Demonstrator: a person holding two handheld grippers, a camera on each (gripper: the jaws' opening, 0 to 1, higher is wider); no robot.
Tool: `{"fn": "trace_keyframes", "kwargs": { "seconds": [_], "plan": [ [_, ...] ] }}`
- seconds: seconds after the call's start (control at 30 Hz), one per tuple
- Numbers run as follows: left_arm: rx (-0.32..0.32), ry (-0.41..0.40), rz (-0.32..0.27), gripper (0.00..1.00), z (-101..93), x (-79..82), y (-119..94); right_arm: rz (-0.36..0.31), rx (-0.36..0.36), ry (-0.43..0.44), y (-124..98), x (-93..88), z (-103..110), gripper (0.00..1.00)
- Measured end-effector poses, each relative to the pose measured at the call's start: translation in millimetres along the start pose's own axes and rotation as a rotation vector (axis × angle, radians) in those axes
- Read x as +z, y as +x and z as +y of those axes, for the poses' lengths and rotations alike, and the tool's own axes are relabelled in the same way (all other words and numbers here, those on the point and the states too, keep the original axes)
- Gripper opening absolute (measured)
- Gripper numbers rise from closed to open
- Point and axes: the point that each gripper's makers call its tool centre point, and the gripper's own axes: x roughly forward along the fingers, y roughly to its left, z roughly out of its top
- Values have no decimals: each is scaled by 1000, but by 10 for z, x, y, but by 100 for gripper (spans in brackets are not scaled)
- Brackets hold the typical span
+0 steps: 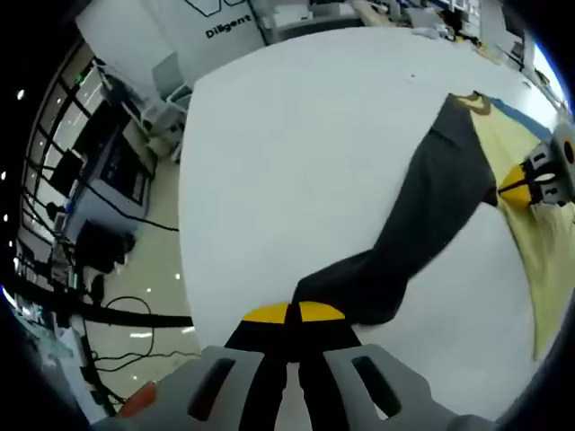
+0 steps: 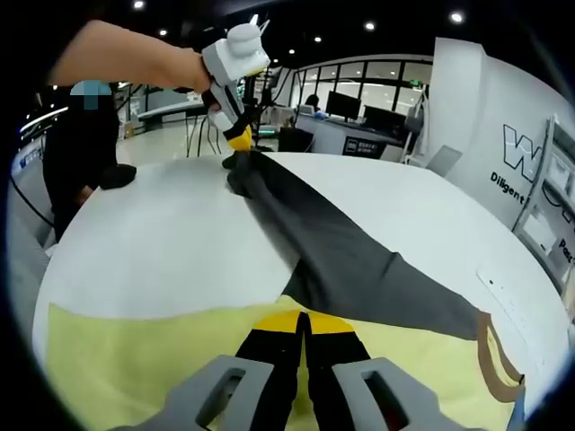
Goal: Fold the garment on the visible template until the final outline fits inside the template.
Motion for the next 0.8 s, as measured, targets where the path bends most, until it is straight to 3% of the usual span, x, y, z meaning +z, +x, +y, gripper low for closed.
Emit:
{"fn": "trace_keyframes", "kwargs": {
  "seconds": [0.13, 0.63, 0.8],
  "plan": [
    [42, 52, -2, 0, 10, 23, 23, -4, 0, -3, -2, 0, -2, 0],
    [85, -6, 6, 3, 140, -94, 212, -11, -4, -6, -3, 3, 2, 0],
    [123, -27, 6, 3, 305, -157, 185, -13, -4, -5, -1, 3, 4, 0]
  ]
}}
